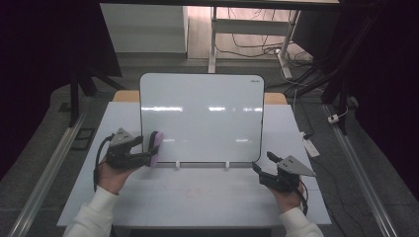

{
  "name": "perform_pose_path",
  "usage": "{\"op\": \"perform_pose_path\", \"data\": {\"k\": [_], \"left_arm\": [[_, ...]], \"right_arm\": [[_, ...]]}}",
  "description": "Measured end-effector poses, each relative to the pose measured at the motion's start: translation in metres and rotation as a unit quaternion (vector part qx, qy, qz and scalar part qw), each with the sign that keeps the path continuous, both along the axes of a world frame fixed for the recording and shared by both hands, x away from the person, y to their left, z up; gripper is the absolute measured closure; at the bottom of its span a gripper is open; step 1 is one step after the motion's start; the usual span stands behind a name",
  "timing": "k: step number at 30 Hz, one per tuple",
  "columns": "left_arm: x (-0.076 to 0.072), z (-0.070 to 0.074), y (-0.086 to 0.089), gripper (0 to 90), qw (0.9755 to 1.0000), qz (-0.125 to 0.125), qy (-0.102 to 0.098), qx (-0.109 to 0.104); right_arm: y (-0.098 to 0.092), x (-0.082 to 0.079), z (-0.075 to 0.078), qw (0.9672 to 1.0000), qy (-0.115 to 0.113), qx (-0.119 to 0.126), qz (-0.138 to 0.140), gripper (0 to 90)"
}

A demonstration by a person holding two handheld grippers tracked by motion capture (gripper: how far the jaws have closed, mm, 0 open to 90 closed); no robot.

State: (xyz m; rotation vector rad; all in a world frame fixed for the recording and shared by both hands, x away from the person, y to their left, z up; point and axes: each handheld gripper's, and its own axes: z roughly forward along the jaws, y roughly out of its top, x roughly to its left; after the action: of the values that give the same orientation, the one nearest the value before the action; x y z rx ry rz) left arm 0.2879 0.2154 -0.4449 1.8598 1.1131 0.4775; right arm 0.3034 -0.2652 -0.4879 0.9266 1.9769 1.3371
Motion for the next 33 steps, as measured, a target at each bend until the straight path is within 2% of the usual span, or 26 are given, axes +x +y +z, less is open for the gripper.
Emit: {"op": "perform_pose_path", "data": {"k": [4, 9, 15, 21, 25, 33], "left_arm": [[-0.013, -0.007, 0.014, 28.5, 0.9998, -0.017, 0.003, -0.012], [-0.025, -0.017, 0.027, 27.6, 0.9995, -0.023, 0.005, -0.020], [-0.040, -0.036, 0.042, 27.3, 0.9991, -0.018, 0.024, -0.029], [-0.049, -0.054, 0.054, 27.3, 0.9983, -0.010, 0.046, -0.033], [-0.051, -0.057, 0.057, 27.3, 0.9981, -0.010, 0.050, -0.034], [-0.051, -0.057, 0.053, 27.2, 0.9982, -0.018, 0.049, -0.031]], "right_arm": [[-0.010, 0.003, -0.002, 0.9999, 0.011, 0.000, -0.001, 30.9], [-0.024, 0.005, -0.004, 0.9998, 0.020, -0.008, -0.002, 31.1], [-0.039, 0.005, -0.008, 0.9991, 0.033, -0.024, 0.006, 31.1], [-0.041, 0.005, -0.013, 0.9979, 0.034, -0.053, 0.011, 31.0], [-0.040, 0.005, -0.015, 0.9972, 0.034, -0.064, 0.014, 31.0], [-0.038, 0.005, -0.015, 0.9968, 0.033, -0.071, 0.018, 31.1]]}}
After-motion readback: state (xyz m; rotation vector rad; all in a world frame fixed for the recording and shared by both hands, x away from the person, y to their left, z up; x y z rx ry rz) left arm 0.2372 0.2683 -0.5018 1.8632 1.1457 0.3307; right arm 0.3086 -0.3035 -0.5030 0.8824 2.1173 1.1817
